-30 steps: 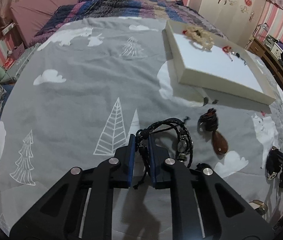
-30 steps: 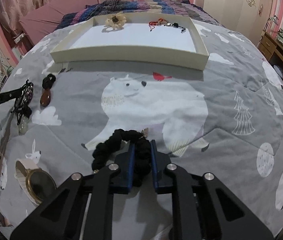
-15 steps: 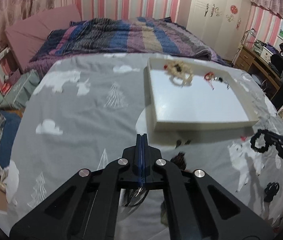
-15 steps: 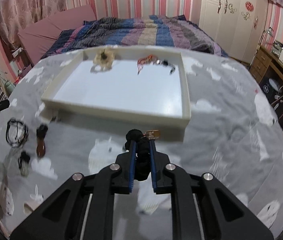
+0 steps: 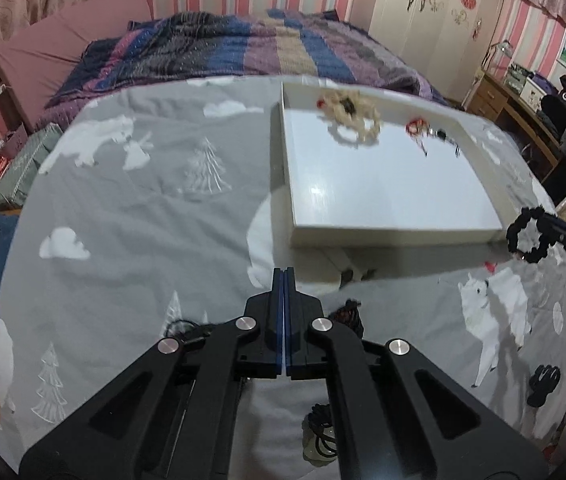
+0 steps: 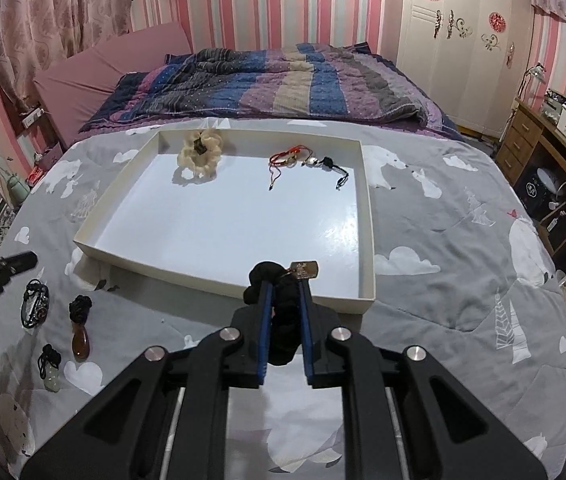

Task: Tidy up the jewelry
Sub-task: 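Carry the braided bracelet with the left tool while the right tool carries the scrunchie into the tray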

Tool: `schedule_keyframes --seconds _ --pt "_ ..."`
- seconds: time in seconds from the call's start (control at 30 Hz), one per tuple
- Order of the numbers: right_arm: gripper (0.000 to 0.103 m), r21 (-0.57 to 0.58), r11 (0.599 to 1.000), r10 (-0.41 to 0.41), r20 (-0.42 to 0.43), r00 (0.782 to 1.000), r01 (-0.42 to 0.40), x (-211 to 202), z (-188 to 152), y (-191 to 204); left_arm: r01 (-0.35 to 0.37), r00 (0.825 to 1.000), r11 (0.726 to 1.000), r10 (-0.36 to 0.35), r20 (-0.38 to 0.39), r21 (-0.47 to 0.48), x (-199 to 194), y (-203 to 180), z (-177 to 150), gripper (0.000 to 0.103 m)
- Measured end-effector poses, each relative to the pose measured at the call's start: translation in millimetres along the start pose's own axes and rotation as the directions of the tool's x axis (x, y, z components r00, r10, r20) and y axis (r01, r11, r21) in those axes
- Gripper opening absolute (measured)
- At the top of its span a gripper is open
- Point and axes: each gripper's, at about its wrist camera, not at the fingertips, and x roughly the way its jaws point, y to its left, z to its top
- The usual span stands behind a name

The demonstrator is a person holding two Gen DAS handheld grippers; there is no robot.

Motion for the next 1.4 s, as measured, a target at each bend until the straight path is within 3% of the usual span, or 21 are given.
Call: schedule_keyframes --seconds 0.17,0.27,0.33,0.43,0.63,0.8,0.87,0.93,0.97,1.13,1.4 --pt "0.013 0.001 1.000 0.009 -0.002 1.000 -0.009 -1 -2 2 -0.004 1.000 1.000 0.004 -0.026 -0.015 6 3 -6 0.000" --pt "0.013 0.000 1.000 0.012 0.000 1.000 -0.012 -2 -3 4 -0.026 0.999 0.999 0.026 -0.024 -0.033 4 15 -10 0.024" --pt "0.013 -0.002 1.000 0.014 -0.001 1.000 -0.014 -3 -4 4 -0.043 0.999 0.998 0.041 -0.028 -0.045 4 26 -14 0.056" --pt "0.013 0.001 1.000 0.018 -0.005 1.000 -0.018 -1 -5 5 -0.082 0.996 0.995 0.081 -0.030 -0.055 5 42 -21 0.068" --pt "0.013 -0.001 1.000 0.025 -0.020 0.999 -0.025 2 -8 8 -0.082 0.993 0.994 0.076 -0.087 -0.078 21 72 -34 0.065" --pt "0.013 0.003 1.000 0.025 -0.028 0.999 -0.025 7 -8 8 -0.087 0.992 0.995 0.082 -0.096 -0.047 33 76 -34 0.052" --pt "0.013 0.002 1.000 0.025 -0.034 0.999 -0.025 10 -8 9 -0.096 0.992 0.995 0.094 -0.083 -0.017 35 70 -32 0.044" --pt "0.013 0.003 1.000 0.026 -0.036 0.999 -0.026 12 -7 8 -0.095 0.993 0.995 0.096 -0.072 0.005 36 64 -30 0.017" --pt "0.013 0.003 1.000 0.027 -0.036 0.999 -0.026 12 -6 8 -0.088 0.993 0.996 0.088 -0.072 0.012 35 62 -29 0.014" --pt "0.013 0.001 1.000 0.023 -0.019 1.000 -0.023 12 3 6 -0.095 0.995 0.994 0.097 -0.033 0.057 30 46 -23 0.013" --pt "0.013 0.001 1.000 0.019 0.018 1.000 -0.019 10 29 0 0.000 0.998 0.998 -0.004 0.066 0.057 -8 23 7 0.012"
